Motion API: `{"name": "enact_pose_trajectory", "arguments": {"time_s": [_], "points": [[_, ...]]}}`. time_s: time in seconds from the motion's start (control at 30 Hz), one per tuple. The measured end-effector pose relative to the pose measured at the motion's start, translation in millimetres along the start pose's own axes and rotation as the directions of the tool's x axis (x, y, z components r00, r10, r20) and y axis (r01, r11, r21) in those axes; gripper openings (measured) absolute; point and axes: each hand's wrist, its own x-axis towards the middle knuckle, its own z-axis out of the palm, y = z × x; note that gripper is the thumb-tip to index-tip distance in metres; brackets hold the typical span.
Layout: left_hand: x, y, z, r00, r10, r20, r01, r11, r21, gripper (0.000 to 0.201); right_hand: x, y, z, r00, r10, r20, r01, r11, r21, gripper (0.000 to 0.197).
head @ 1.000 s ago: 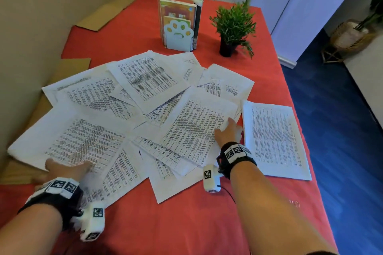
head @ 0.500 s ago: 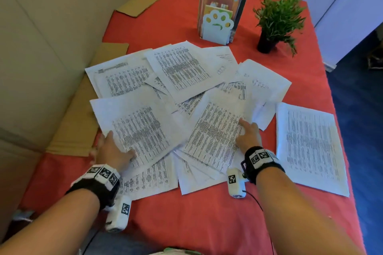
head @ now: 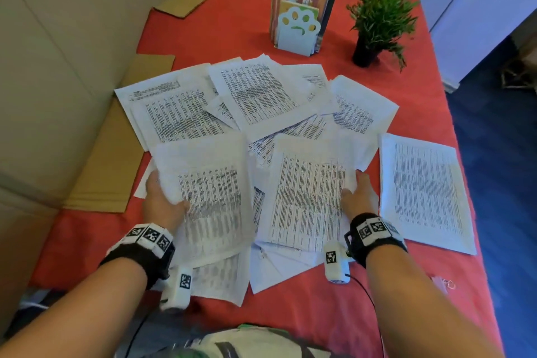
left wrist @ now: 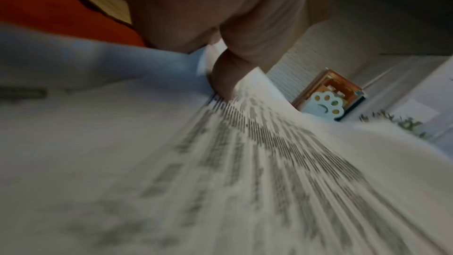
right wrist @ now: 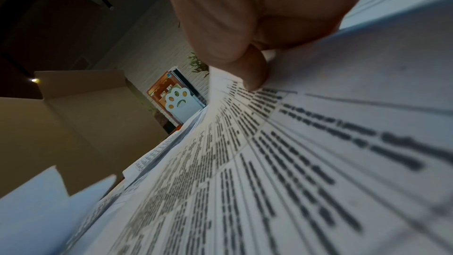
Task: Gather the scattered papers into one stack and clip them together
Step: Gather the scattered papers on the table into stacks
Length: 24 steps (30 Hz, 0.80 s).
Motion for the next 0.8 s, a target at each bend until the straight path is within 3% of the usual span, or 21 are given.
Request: {"name": "enact_pose_trajectory", "arguments": {"time_s": [0.1,0.17,0.27,0.3,0.37,0.5,0.63,0.73,0.8], "points": [[6,-3,-11,0.998,0.045,0.038,-0.044,0.999,-0.020,0.106,3,3,-6,1.000,0.010,-0.005,-0.011,0.994,-0.108,0.027],[9,-3,-18,0.997,0.014,0.073,-0.013,1.000,-0.015,0.105,4,6,-9,0.997,-0.029,-0.070,0.019,0.991,-0.136,0.025],[9,-2,-26,0.989,-0.095,0.114,0.081,0.990,0.118,0.064,3,12,-12,0.975,-0.118,-0.187,0.110,0.993,-0.052,0.025],[8,-1,-27,0.987,-0.096,0.132,0.077,0.987,0.145,0.047,2,11,-13,0.975,-0.114,-0.192,0.113,0.993,-0.018,0.025],[5,2,-27,0.988,-0.058,0.143,0.032,0.984,0.176,0.032,2,10,-17,0.981,-0.087,-0.172,0.096,0.994,0.043,0.024],[8,4,-35,0.996,0.002,0.086,-0.019,0.981,0.193,0.035,4,9,-24,0.996,-0.029,-0.087,0.039,0.991,0.124,0.021],[18,2,-52,0.999,-0.029,0.013,0.028,0.996,0.084,0.049,-8,3,-30,0.996,-0.051,0.074,0.031,0.969,0.245,0.012],[26,3,-59,0.998,-0.007,0.069,0.008,1.000,-0.010,0.053,-16,-2,-20,0.973,-0.059,0.223,-0.015,0.949,0.315,0.026],[27,11,-62,0.994,0.003,0.112,0.016,0.984,-0.175,0.055,-23,-3,-9,0.947,-0.062,0.316,-0.072,0.916,0.395,0.030]]}}
